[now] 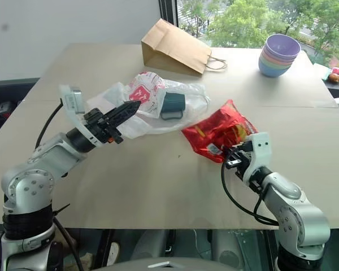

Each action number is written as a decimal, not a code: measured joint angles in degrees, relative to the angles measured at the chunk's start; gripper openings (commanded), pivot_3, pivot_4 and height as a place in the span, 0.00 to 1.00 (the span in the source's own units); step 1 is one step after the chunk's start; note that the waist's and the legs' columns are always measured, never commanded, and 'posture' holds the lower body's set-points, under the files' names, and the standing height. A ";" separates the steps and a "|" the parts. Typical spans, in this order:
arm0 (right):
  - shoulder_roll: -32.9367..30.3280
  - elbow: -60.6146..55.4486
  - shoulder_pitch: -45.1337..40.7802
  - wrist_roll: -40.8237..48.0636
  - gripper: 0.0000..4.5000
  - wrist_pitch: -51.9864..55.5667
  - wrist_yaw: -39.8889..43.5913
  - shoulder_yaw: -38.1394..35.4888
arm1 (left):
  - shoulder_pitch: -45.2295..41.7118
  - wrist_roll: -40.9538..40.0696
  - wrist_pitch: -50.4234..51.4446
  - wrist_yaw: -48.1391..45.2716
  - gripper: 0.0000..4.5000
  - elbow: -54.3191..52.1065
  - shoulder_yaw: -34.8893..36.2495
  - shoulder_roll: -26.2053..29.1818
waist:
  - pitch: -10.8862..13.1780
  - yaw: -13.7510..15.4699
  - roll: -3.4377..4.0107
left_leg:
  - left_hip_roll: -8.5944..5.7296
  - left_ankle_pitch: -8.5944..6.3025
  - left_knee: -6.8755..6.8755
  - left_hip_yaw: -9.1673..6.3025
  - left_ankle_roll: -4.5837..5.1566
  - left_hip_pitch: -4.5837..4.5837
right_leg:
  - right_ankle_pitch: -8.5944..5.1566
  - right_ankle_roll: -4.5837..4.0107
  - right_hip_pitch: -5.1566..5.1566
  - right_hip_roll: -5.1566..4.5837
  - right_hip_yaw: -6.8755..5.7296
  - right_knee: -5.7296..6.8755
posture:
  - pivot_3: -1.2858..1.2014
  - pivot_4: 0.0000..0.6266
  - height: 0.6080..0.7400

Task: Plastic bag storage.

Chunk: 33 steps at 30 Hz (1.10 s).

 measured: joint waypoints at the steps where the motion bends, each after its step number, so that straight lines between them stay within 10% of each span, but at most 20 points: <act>1: -0.88 -0.50 -1.22 1.45 0.02 0.87 0.60 0.80 | -0.41 -0.39 0.03 0.01 0.00 0.35 0.34 0.32 | 0.00 -0.01 0.00 | 0.00 0.00 0.00 0.00 0.00 0.00 | 0.00 0.00 0.00 0.01 -0.01 0.00 | 0.52 0.24 1.00; 12: -12.23 5.42 -13.26 9.28 0.02 6.05 7.41 12.76 | -0.50 -4.78 1.72 -0.48 0.00 0.14 3.09 4.45 | 0.02 0.08 -0.01 | -0.02 0.00 -0.01 0.00 0.00 -0.06 | 0.00 0.00 0.00 -0.01 -0.02 -0.06 | 0.52 0.24 1.00; 20: -21.67 0.85 -12.45 19.95 0.02 6.18 13.06 5.08 | 0.69 -5.49 1.70 1.65 0.00 -0.58 5.47 5.38 | 0.04 0.14 -0.02 | -0.01 -0.01 -0.02 0.00 0.01 -0.08 | 0.00 0.00 0.00 -0.01 -0.03 -0.08 | 0.52 0.24 1.00; 33: -17.38 21.02 -24.68 12.90 0.02 1.45 8.18 15.47 | 9.90 -13.64 5.20 -3.44 0.00 -3.99 9.48 12.42 | 0.06 -0.02 -0.01 | 0.00 -0.01 -0.04 0.06 0.01 -0.19 | 0.15 -0.23 -0.14 0.01 0.06 -0.14 | 0.52 0.24 1.00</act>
